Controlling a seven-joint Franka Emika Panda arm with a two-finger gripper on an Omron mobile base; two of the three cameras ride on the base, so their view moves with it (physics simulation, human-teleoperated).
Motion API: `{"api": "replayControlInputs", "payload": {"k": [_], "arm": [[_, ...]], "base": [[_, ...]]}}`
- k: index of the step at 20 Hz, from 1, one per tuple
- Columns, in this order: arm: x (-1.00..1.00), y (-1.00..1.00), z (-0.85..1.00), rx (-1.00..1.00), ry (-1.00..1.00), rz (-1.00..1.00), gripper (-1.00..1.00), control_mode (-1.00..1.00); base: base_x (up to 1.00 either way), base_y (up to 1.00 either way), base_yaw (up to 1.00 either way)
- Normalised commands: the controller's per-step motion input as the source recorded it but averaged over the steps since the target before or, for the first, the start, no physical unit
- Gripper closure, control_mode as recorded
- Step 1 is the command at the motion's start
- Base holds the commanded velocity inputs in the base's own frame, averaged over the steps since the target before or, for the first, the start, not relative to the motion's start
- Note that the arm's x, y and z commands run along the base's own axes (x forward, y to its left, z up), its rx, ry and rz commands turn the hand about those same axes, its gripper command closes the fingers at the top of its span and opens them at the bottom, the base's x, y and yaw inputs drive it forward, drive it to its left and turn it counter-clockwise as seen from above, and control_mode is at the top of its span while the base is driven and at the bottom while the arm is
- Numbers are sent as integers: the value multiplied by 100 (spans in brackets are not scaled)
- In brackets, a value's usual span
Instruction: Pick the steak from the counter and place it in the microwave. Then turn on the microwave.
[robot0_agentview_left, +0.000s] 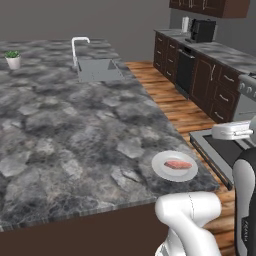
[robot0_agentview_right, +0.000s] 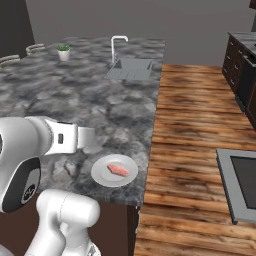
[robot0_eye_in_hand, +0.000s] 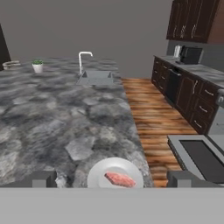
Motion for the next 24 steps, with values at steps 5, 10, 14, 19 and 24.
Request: {"api": "replayControlInputs", "payload": {"k": [5, 10, 14, 19, 24], "arm": [[3, -19, 0, -7, 0, 11, -100, -100], [0, -15, -9, -18, 1, 16, -100, -100], [4, -7, -19, -19, 4, 17, -100, -100], [15, -3, -17, -17, 6, 22, -100, -100], [22, 0, -20, -16, 15, 29, -100, -100]], "base": [[0, 0, 0], [0, 0, 0], [0, 0, 0], [0, 0, 0], [0, 0, 0]]}}
